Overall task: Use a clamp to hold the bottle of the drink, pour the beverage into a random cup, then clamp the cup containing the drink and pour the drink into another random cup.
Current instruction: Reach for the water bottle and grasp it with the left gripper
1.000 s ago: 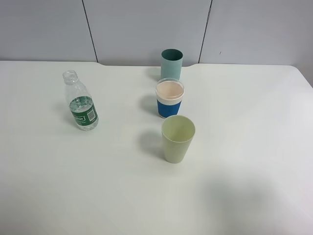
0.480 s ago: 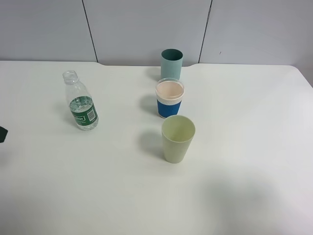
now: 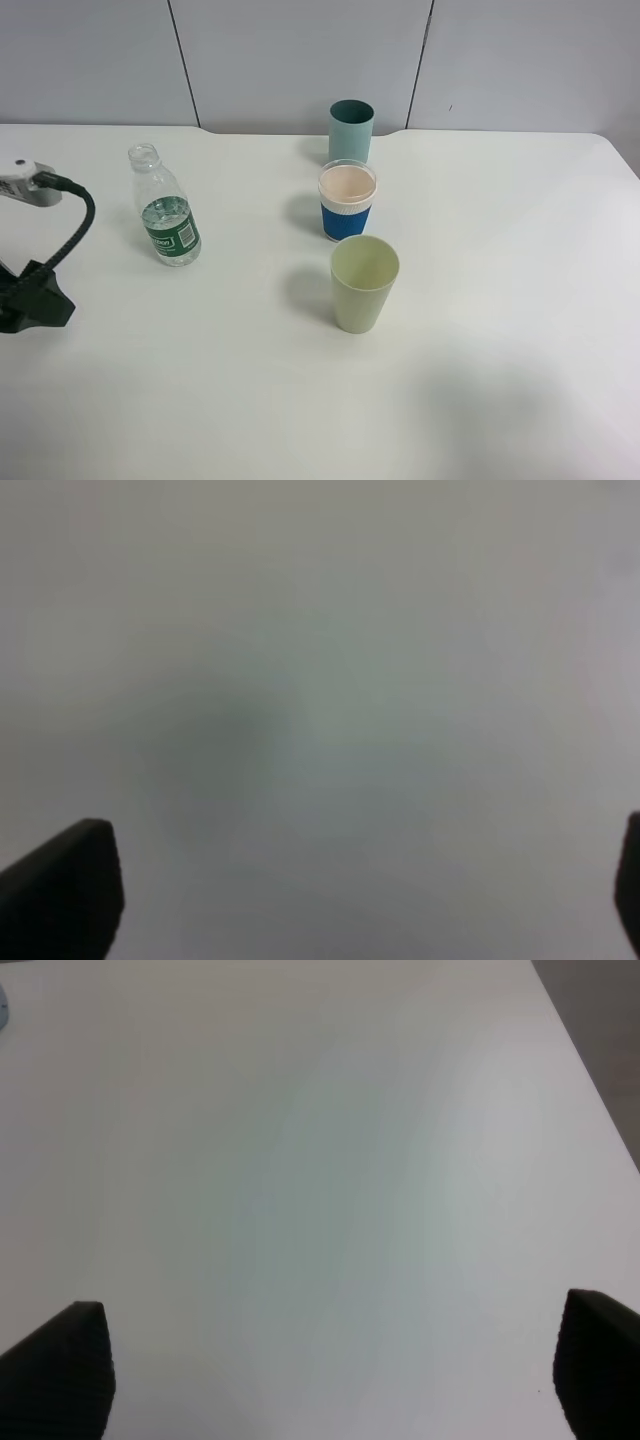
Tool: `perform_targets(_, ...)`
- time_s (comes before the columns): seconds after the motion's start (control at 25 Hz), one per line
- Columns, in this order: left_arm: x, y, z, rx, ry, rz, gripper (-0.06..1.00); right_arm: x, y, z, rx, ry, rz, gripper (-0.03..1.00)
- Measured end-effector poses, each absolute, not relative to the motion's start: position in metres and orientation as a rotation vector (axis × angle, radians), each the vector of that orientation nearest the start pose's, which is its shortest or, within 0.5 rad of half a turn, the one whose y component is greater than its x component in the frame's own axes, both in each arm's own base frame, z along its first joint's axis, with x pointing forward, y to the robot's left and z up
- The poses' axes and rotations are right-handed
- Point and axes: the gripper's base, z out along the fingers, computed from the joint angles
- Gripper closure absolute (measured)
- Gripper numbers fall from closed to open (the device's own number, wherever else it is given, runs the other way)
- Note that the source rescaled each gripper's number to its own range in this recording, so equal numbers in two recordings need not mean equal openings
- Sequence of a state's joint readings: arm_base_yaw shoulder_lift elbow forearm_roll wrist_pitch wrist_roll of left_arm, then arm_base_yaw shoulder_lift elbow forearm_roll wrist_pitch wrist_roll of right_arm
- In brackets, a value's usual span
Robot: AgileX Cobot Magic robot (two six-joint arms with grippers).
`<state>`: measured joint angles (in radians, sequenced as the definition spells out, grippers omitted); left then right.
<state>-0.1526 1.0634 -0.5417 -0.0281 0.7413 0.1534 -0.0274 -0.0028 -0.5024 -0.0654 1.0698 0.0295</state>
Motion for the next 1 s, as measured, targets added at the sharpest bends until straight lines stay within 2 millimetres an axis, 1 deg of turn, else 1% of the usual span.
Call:
perform_targets(0.08, 0.166, -0.028, 0.206, 0.389, 2.723, -0.041, -0.06, -0.006, -0.005, 0.277, 0.062, 2.046, -0.077, 0.36)
perform_targets(0.2, 0.167, -0.028, 0.191, 0.403, 2.677, -0.038, -0.06, -0.006, -0.005, 0.277, 0.062, 2.046, -0.077, 0.36)
perform_targets(0.44, 0.166, -0.027, 0.175, 0.399, 2.543, -0.021, -0.06, -0.006, -0.005, 0.277, 0.062, 2.046, -0.077, 0.36)
perform_targets(0.68, 0.167, -0.026, 0.169, 0.361, 2.366, -0.006, -0.06, -0.006, -0.005, 0.277, 0.062, 2.046, -0.077, 0.36)
perform_targets(1.0, 0.166, -0.025, 0.167, 0.304, 2.167, 0.002, -0.06, -0.006, -0.005, 0.277, 0.062, 2.046, -0.077, 0.36)
